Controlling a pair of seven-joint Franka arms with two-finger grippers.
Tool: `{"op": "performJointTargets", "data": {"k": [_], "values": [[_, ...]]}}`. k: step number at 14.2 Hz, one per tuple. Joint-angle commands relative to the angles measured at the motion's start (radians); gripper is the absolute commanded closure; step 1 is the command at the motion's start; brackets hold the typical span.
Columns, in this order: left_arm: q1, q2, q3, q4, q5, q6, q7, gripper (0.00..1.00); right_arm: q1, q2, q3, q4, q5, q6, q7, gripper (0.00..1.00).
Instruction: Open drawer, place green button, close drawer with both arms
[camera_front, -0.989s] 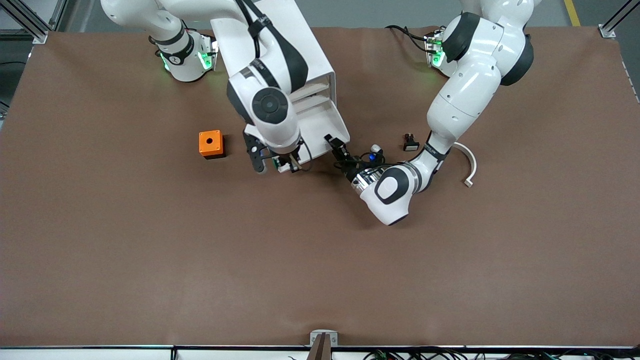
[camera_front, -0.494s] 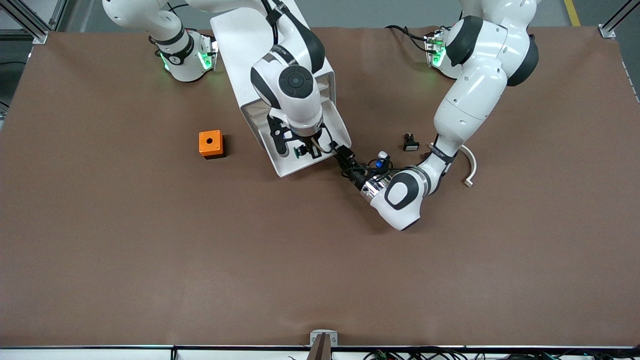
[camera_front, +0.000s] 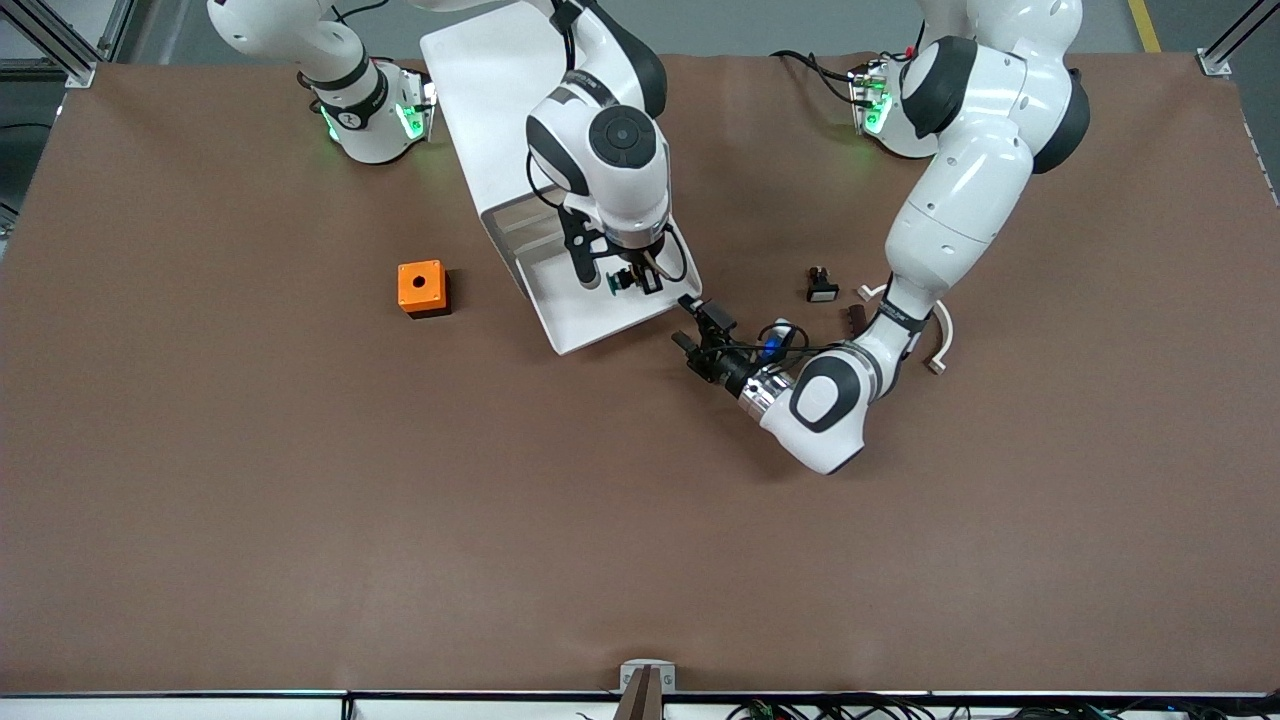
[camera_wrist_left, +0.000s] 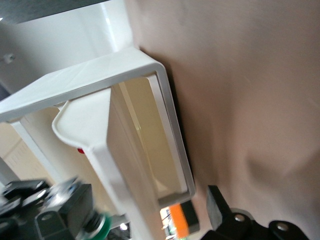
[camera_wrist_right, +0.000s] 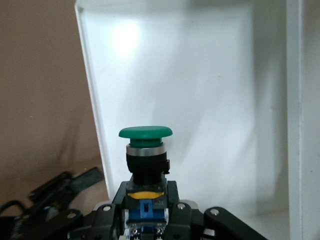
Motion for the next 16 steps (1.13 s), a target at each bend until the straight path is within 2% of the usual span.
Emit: {"op": "performJointTargets", "data": {"k": [1, 2, 4, 5, 9, 16], "values": [[0.007, -0.046, -0.005, 0.018, 0.055, 0.002, 0.157, 0.01, 0.024, -0.024, -0.008, -0.047, 0.000, 0.034, 0.038, 1.00], [0.005, -0.063, -0.004, 0.031, 0.098, 0.002, 0.318, 0.01, 0.027, -0.019, -0.008, -0.046, 0.005, 0.041, 0.039, 1.00], [-0.010, -0.072, 0.009, 0.081, 0.152, 0.007, 0.466, 0.01, 0.029, -0.018, -0.008, -0.044, 0.010, 0.039, 0.041, 1.00], [-0.024, -0.073, 0.009, 0.109, 0.208, 0.025, 0.519, 0.01, 0.038, -0.016, -0.008, -0.043, 0.010, 0.039, 0.041, 1.00], [-0.061, -0.132, 0.007, 0.115, 0.412, 0.191, 0.698, 0.01, 0.044, 0.016, -0.006, -0.033, 0.014, 0.054, 0.041, 1.00], [-0.105, -0.202, -0.001, 0.115, 0.684, 0.441, 0.815, 0.01, 0.075, 0.050, -0.006, -0.023, 0.028, 0.053, 0.033, 0.99]]}}
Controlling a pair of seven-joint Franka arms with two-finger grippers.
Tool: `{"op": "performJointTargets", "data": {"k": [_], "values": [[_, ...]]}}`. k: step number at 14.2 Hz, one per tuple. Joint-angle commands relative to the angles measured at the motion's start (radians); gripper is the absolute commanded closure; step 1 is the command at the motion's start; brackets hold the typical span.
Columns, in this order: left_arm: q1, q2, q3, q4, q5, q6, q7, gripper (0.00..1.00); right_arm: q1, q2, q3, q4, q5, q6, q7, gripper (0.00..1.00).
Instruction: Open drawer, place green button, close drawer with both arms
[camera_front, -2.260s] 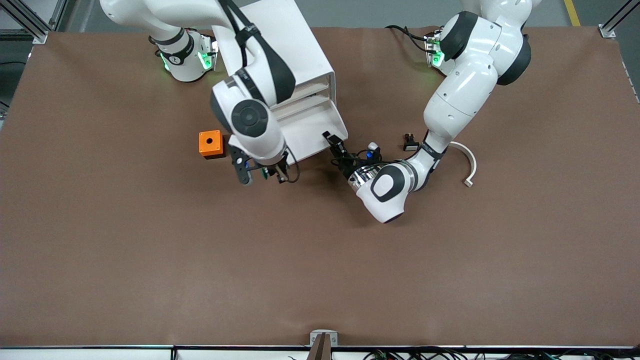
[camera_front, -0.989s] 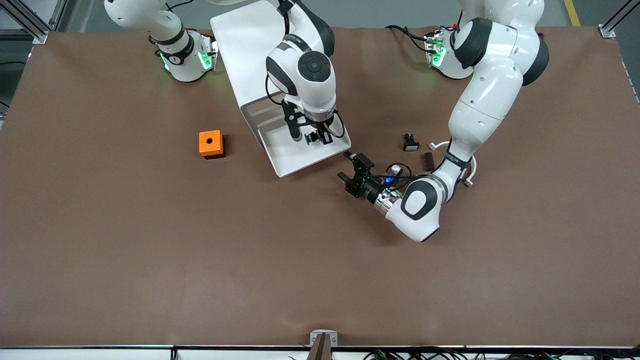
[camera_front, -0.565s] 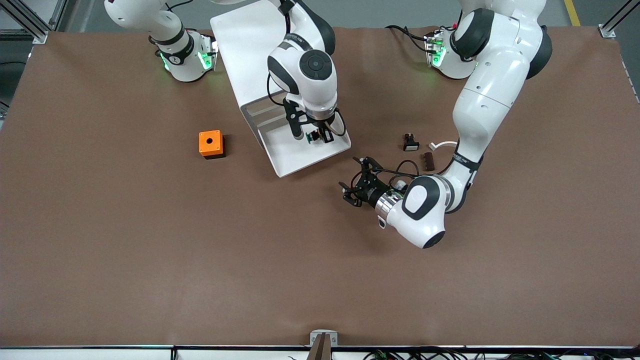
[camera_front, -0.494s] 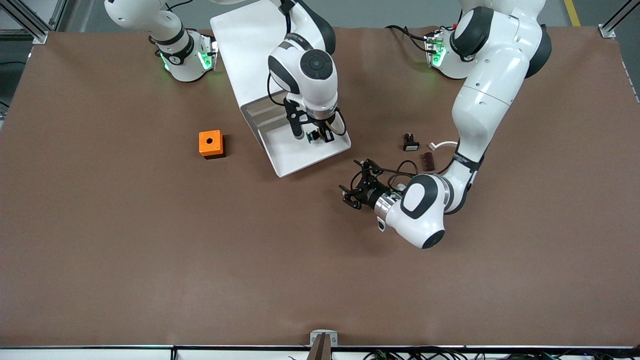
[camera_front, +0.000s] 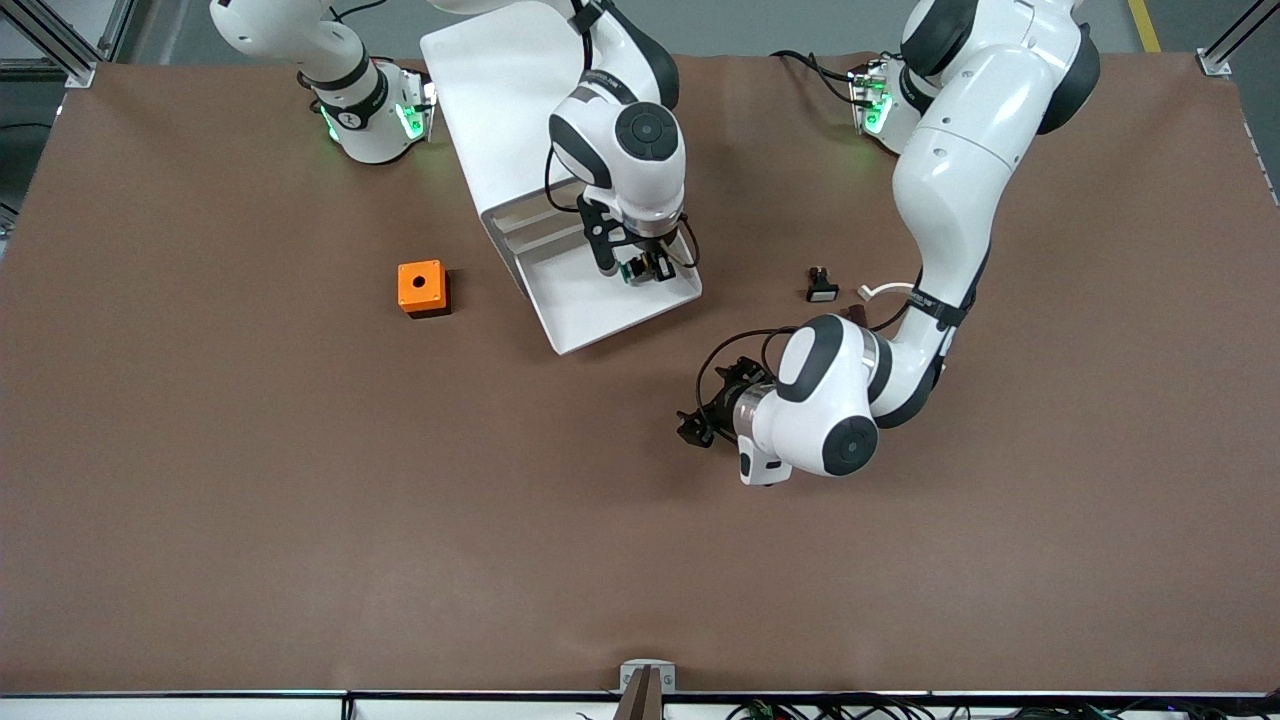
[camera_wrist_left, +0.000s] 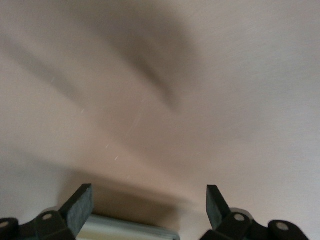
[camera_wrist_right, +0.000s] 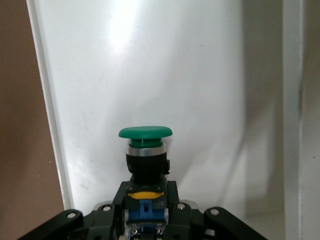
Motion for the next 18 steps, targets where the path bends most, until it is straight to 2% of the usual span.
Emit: {"op": "performJointTargets", "data": {"k": [1, 5, 8, 12, 13, 14, 15, 17, 18], "values": [[-0.016, -0.034, 0.004, -0.016, 0.105, 0.080, 0.024, 0.01, 0.017, 0.015, -0.008, 0.002, 0.017, 0.007, 0.004, 0.99], [-0.016, -0.060, -0.002, -0.019, 0.243, 0.130, 0.030, 0.01, 0.008, 0.026, -0.009, 0.014, 0.008, 0.006, -0.001, 0.98], [-0.052, -0.074, 0.000, -0.027, 0.367, 0.160, 0.026, 0.01, -0.001, 0.043, -0.011, 0.038, -0.009, 0.006, -0.025, 0.98], [-0.086, -0.083, 0.000, -0.048, 0.476, 0.200, 0.017, 0.01, -0.016, 0.058, -0.014, 0.045, -0.014, 0.008, -0.070, 0.95], [-0.088, -0.083, 0.000, -0.048, 0.479, 0.200, 0.015, 0.01, -0.024, 0.058, -0.014, 0.046, -0.015, 0.008, -0.085, 0.82], [-0.089, -0.083, 0.000, -0.050, 0.479, 0.199, 0.015, 0.01, -0.030, 0.058, -0.014, 0.049, -0.015, 0.008, -0.103, 0.47], [-0.091, -0.083, -0.002, -0.051, 0.481, 0.200, 0.013, 0.01, -0.035, 0.060, -0.015, 0.060, -0.020, 0.008, -0.116, 0.23], [-0.109, -0.083, 0.000, -0.069, 0.481, 0.200, 0.013, 0.00, -0.044, 0.060, -0.014, 0.075, -0.023, 0.008, -0.145, 0.20], [-0.112, -0.083, 0.000, -0.080, 0.481, 0.200, 0.010, 0.00, -0.051, 0.060, -0.015, 0.077, -0.023, 0.008, -0.157, 0.01]]}}
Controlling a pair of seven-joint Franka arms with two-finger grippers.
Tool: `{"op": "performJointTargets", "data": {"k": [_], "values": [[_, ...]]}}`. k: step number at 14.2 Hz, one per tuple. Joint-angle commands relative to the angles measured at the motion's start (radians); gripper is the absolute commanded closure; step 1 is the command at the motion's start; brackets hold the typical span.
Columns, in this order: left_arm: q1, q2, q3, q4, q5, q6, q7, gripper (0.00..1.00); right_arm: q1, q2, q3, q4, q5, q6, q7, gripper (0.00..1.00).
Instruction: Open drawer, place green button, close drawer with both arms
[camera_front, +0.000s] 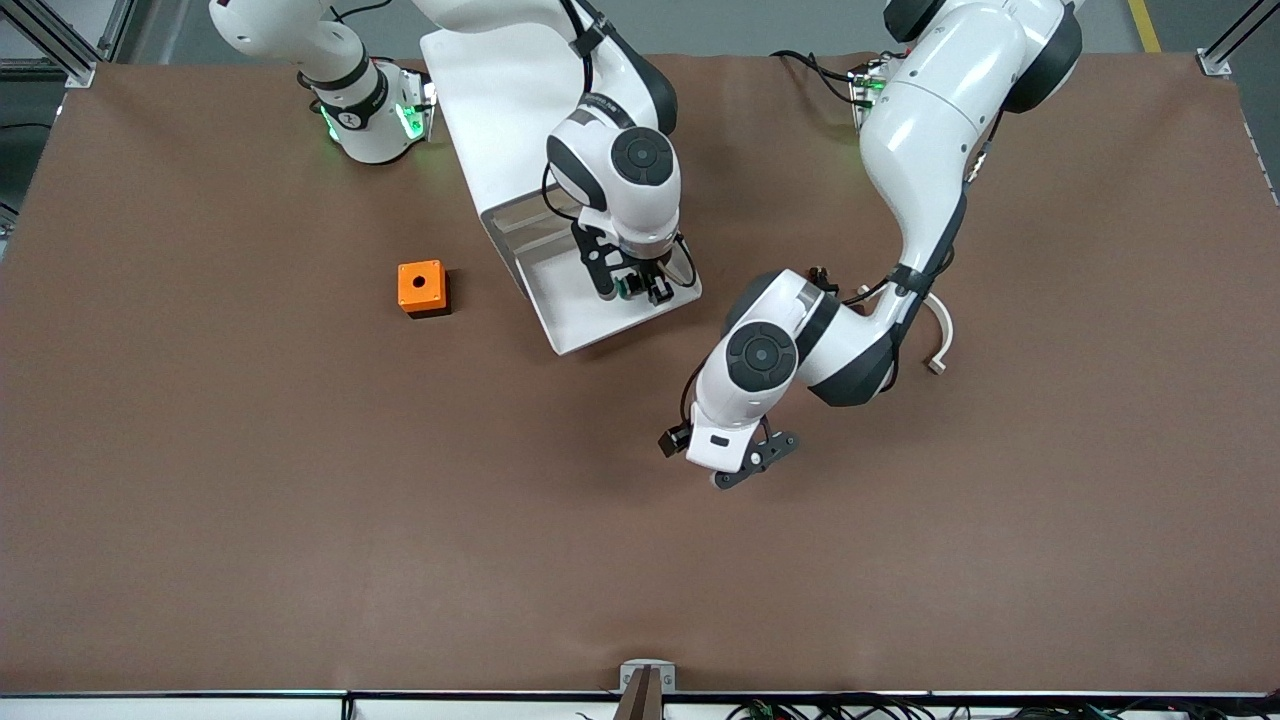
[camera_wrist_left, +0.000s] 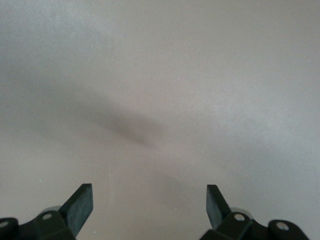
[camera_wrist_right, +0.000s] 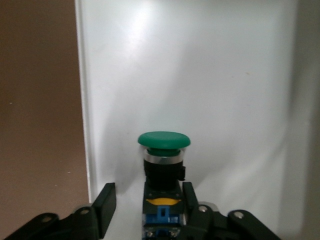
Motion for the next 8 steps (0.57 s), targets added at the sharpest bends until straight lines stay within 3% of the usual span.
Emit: {"op": "performJointTargets", "data": {"k": [1, 5, 8], "values": [[-0.019, -0.032, 0.002, -0.068, 0.027, 0.012, -0.007, 0.00, -0.024, 0.015, 0.007, 0.041, -0.017, -0.008, -0.041, 0.00], [-0.050, -0.060, 0.002, -0.134, 0.041, 0.015, -0.010, 0.00, -0.090, 0.011, 0.009, 0.101, -0.017, -0.066, -0.162, 0.00], [-0.070, -0.084, 0.001, -0.188, 0.050, 0.036, -0.010, 0.00, -0.174, -0.005, 0.007, 0.179, -0.017, -0.215, -0.463, 0.00]]}}
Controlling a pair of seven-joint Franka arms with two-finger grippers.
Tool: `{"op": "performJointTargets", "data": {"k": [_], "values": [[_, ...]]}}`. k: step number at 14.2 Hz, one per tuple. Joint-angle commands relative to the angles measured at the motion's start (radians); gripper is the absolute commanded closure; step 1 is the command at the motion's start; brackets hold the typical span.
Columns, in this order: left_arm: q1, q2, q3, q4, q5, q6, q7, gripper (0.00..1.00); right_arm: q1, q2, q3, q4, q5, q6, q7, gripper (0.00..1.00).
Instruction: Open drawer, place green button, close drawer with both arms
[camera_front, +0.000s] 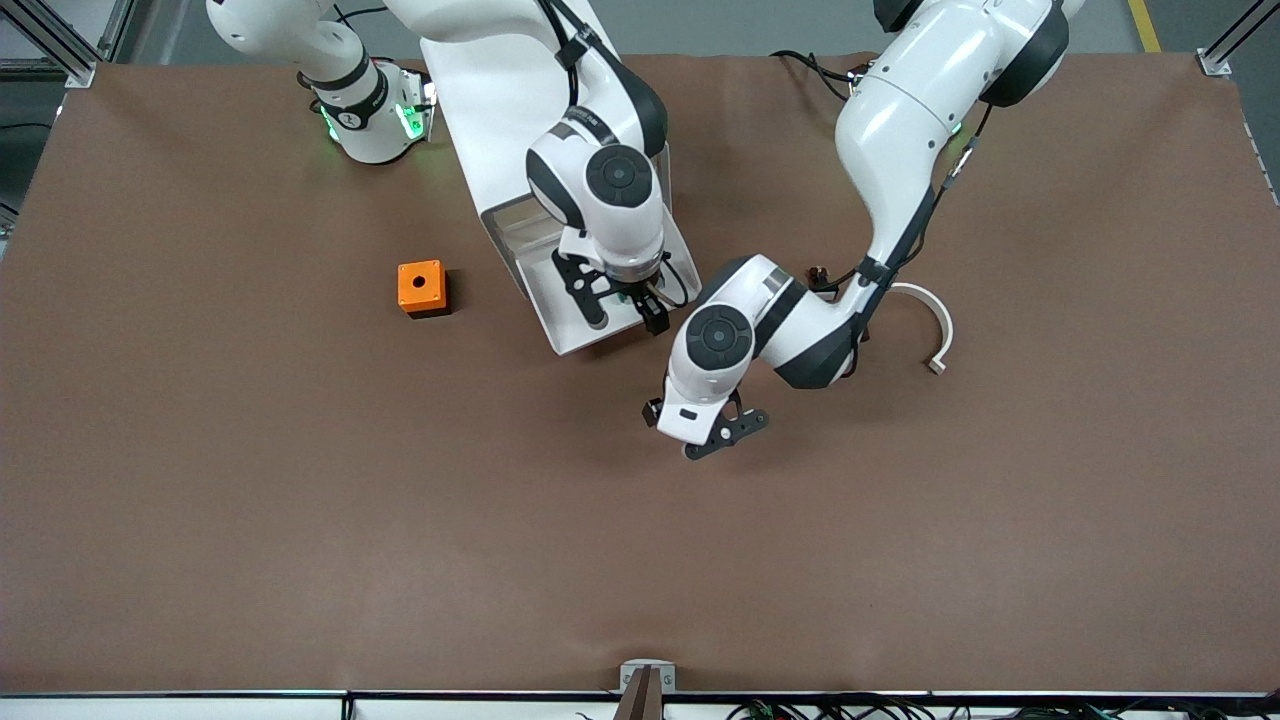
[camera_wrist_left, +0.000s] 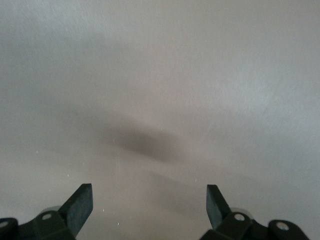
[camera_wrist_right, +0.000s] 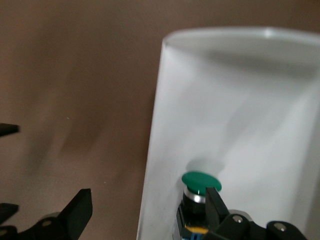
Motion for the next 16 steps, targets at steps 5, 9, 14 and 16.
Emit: {"op": "performJointTargets", "data": {"k": [5, 9, 14, 16], "values": [[-0.008, -0.098, -0.009, -0.167, 0.026, 0.078, -0.010, 0.00, -0.278, -0.071, 0.012, 0.164, -0.011, -0.301, -0.724, 0.00], [-0.011, -0.107, -0.042, -0.186, 0.026, 0.080, -0.021, 0.00, -0.471, -0.140, 0.010, 0.177, -0.014, -0.375, -1.091, 0.00], [-0.040, -0.104, -0.091, -0.184, 0.022, 0.080, -0.087, 0.00, -0.645, -0.232, 0.009, 0.177, -0.104, -0.474, -1.472, 0.00], [-0.071, -0.101, -0.091, -0.186, 0.023, 0.077, -0.130, 0.00, -0.697, -0.260, 0.009, 0.177, -0.135, -0.505, -1.580, 0.00]]}}
